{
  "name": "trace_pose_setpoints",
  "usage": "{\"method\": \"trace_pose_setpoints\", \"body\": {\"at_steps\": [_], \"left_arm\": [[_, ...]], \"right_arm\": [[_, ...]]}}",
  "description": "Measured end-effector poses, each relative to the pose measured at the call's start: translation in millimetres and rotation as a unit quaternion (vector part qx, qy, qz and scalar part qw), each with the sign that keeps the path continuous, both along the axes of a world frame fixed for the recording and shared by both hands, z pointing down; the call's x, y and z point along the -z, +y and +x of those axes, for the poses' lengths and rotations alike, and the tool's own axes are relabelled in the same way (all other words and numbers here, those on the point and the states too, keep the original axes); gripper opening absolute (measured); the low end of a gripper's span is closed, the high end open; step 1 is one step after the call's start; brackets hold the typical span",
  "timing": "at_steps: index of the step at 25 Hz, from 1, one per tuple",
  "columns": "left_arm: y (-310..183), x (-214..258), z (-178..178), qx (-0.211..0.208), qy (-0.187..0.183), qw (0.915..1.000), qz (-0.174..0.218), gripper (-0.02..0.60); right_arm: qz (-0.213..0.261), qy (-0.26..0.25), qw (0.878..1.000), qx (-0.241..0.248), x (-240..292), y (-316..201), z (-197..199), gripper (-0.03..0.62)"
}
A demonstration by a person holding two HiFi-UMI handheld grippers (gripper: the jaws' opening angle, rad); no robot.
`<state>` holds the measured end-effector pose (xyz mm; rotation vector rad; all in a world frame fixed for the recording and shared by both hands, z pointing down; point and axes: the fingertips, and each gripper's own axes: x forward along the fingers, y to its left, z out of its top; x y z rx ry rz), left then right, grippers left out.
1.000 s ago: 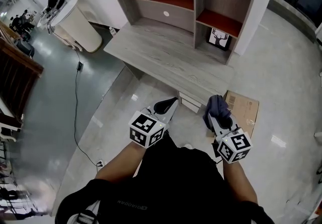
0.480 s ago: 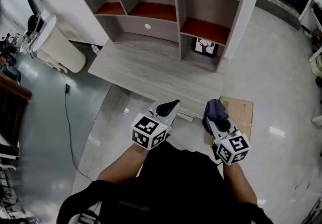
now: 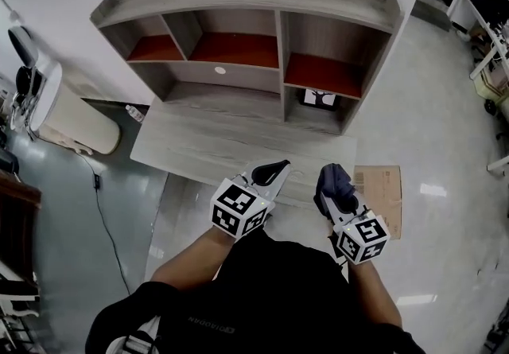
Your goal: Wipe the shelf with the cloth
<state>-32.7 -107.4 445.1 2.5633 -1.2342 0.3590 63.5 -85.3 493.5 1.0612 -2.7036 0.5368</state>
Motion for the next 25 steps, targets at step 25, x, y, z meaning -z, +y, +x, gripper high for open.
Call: {"method": "trace_pose_setpoints", "body": {"at_steps": [25], "left_arm": [[-91.3,3.0,-88.1,-0.105,0.009,0.9944,0.003,0.008]], "right_arm": [[0.045,0.011,0.992,-0.118,28.8,-90.8,-99.8,0.097]]}}
